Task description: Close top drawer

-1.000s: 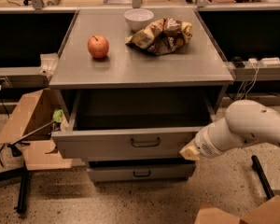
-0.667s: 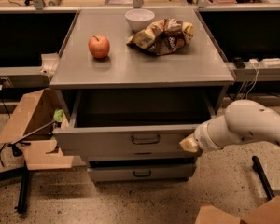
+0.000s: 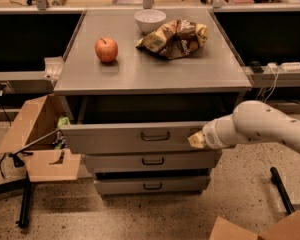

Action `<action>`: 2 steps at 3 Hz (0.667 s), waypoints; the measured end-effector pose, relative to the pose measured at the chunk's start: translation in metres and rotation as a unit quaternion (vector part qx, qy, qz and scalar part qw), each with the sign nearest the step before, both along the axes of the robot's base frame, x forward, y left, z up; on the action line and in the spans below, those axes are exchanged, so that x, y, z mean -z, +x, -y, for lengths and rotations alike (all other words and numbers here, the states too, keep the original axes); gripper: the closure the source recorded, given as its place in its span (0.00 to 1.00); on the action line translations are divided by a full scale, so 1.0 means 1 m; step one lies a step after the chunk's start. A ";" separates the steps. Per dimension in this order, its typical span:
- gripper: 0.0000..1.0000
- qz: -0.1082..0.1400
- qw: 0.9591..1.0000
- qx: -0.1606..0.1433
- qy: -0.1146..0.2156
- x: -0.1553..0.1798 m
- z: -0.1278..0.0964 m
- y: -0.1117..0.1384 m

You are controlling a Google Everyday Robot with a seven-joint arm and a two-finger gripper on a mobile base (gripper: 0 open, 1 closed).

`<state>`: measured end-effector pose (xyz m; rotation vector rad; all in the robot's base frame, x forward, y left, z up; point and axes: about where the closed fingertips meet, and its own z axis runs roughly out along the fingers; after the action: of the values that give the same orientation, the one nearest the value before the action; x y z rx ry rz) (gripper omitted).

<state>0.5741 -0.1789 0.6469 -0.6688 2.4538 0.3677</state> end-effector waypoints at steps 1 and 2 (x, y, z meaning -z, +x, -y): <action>1.00 0.004 1.000 0.008 0.004 -0.001 0.000 0.007; 1.00 0.017 0.999 0.036 0.019 -0.004 0.002 0.042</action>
Offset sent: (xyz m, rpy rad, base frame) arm 0.0974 -0.0096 0.0113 0.0855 -0.0795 -0.1691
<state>0.6160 -0.1806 0.6510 -0.5637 2.4252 0.3707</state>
